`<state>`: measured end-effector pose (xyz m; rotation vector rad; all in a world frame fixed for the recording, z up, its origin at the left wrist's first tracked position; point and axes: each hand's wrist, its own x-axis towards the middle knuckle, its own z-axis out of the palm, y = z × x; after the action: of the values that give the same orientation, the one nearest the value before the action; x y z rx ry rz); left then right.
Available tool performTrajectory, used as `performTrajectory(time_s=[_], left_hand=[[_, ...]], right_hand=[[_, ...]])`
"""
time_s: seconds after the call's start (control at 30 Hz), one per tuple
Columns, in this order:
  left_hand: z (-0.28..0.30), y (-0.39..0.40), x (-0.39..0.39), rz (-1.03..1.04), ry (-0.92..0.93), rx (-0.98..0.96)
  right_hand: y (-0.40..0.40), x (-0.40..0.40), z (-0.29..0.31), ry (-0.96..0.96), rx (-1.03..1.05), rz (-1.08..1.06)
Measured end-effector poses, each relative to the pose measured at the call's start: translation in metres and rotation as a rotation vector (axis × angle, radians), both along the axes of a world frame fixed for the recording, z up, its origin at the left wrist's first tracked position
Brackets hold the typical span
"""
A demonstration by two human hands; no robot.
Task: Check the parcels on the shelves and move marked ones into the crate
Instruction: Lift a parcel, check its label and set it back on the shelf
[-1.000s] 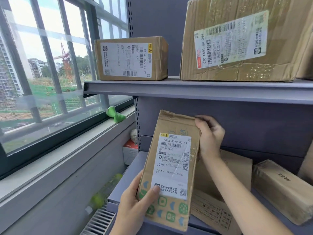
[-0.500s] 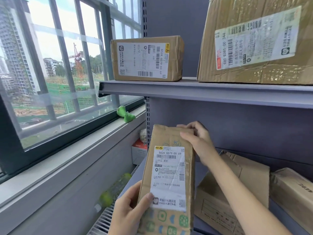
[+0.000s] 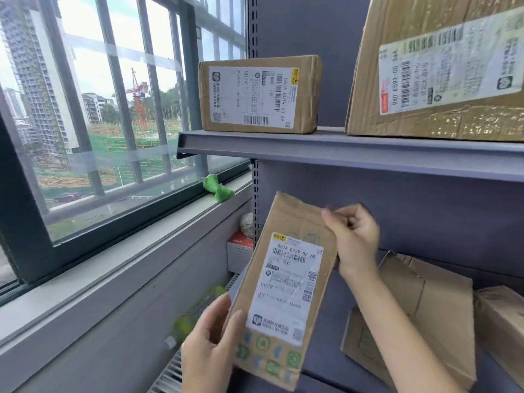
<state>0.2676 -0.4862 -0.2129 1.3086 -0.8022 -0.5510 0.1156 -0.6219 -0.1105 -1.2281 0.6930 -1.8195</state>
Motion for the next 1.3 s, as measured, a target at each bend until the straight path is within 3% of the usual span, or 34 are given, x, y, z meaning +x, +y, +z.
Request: performTrajectory(time_s=[0.17,0.3,0.37,0.47,0.63,0.83,1.03,1.17,1.3], left_hand=[[0.011,-0.005,0.004,0.082,0.084,-0.014],[0.017,-0.009,0.014,0.074,0.151,-0.058],[0.022,-0.012,0.025,0.057,0.119,-0.066],[0.033,-0.018,0.044,0.020,0.009,-0.082],[0.043,-0.032,0.060,-0.115,-0.235,-0.073],[0.039,-0.053,0.074,-0.252,-0.475,0.006],[0.016,-0.079,0.081,-0.294,-0.797,0.095],[-0.004,-0.090,0.082,-0.296,-0.821,0.117],[-0.021,-0.098,0.082,-0.333,-0.869,0.137]], right_hand=[[0.012,-0.004,-0.020,-0.310,0.012,-0.189],[0.017,-0.011,-0.037,-0.269,-0.012,-0.043],[0.016,-0.022,-0.038,-0.113,0.005,0.110],[0.021,-0.038,-0.030,0.296,0.125,0.196],[0.038,-0.048,-0.024,0.706,0.201,0.101],[0.037,-0.045,-0.046,0.981,0.220,-0.118],[0.034,-0.035,-0.072,1.064,0.230,-0.194],[0.032,-0.032,-0.089,1.180,0.273,-0.186],[0.031,-0.029,-0.105,1.435,0.225,-0.258]])
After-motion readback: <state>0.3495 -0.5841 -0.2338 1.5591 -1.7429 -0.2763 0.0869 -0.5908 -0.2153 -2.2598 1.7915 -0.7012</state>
